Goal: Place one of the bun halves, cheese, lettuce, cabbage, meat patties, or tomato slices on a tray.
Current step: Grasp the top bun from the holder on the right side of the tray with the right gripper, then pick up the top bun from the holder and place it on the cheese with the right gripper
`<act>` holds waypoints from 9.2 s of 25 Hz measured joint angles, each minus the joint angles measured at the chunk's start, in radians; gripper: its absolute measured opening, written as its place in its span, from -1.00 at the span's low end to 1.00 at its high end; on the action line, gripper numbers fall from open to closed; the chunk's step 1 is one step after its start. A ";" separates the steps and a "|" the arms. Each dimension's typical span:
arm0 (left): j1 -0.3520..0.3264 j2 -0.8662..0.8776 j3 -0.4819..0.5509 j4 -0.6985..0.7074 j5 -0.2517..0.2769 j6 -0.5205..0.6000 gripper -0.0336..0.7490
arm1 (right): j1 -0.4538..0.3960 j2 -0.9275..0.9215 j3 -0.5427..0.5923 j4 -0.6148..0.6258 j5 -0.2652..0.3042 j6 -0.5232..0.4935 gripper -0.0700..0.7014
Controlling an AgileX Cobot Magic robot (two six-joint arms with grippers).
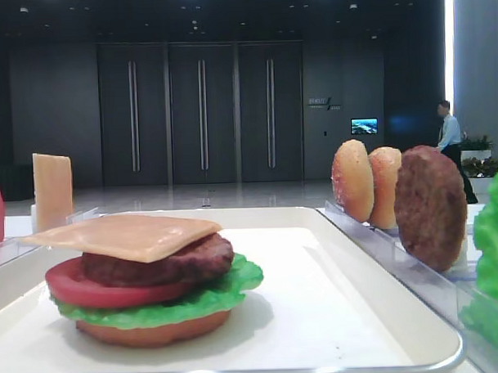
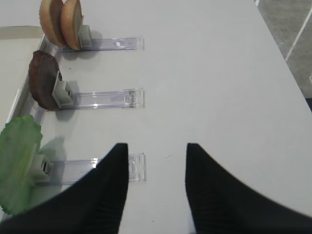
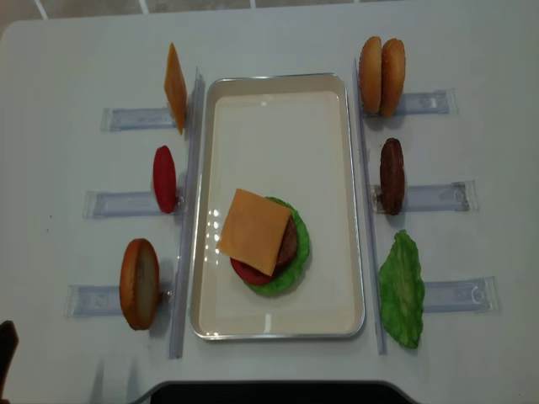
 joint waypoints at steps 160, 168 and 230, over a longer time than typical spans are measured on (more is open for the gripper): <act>0.000 0.000 0.000 -0.008 -0.001 0.005 0.13 | 0.301 1.968 -1.135 0.185 -0.238 -0.064 0.39; 0.000 0.000 0.001 -0.008 -0.001 0.005 0.13 | 0.300 2.004 -1.136 0.205 -0.249 -0.074 0.39; 0.000 0.000 0.001 -0.008 -0.001 0.022 0.13 | 0.329 1.820 -1.139 0.199 -0.116 0.009 -0.25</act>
